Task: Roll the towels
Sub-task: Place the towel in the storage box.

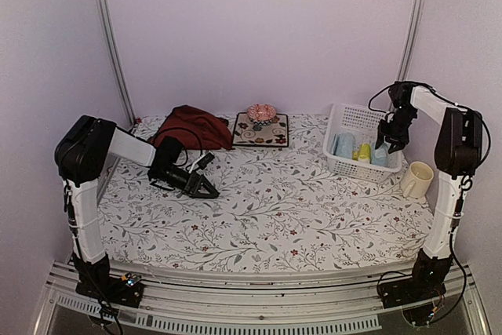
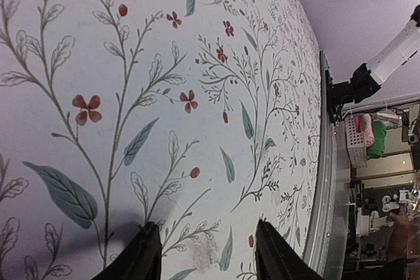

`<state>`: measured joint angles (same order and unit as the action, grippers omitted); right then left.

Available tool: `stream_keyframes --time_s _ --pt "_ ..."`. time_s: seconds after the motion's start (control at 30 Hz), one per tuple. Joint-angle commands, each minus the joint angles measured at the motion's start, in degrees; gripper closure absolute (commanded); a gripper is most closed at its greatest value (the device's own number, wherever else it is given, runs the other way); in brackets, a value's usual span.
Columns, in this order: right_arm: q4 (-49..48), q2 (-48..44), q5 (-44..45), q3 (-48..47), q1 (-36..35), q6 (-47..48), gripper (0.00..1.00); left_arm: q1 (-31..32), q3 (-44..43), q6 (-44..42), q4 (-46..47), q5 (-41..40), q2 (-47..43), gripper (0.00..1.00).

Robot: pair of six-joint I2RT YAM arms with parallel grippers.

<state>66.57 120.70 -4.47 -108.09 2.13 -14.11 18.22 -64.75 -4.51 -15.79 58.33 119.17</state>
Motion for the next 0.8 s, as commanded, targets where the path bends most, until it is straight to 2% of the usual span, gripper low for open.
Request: stream_keyframes --time_s 0.0,0.13,0.33,0.5,0.77 --pt "2.5 -2.3 2.4 -1.2 -0.6 0.3 0.49 0.6 -0.8 -0.7 -0.8 0.6 1.1 0.51" --pt "2.9 -3.2 3.7 -3.5 -1.4 0.0 0.48 0.6 -0.7 -0.7 -0.8 0.3 1.1 0.51" --pt "1.7 -3.6 5.9 -9.3 -7.2 -1.3 0.48 0.6 -1.1 -0.7 -0.9 0.0 1.9 0.50" --pt "-1.9 -0.8 7.1 -7.5 -9.6 -2.7 0.48 0.6 -1.4 -0.6 -0.9 -0.2 2.3 0.51" --pt "-8.1 1.9 10.5 -0.4 -8.9 -3.2 0.48 0.5 -1.1 -1.0 -0.9 -0.8 1.3 0.50"
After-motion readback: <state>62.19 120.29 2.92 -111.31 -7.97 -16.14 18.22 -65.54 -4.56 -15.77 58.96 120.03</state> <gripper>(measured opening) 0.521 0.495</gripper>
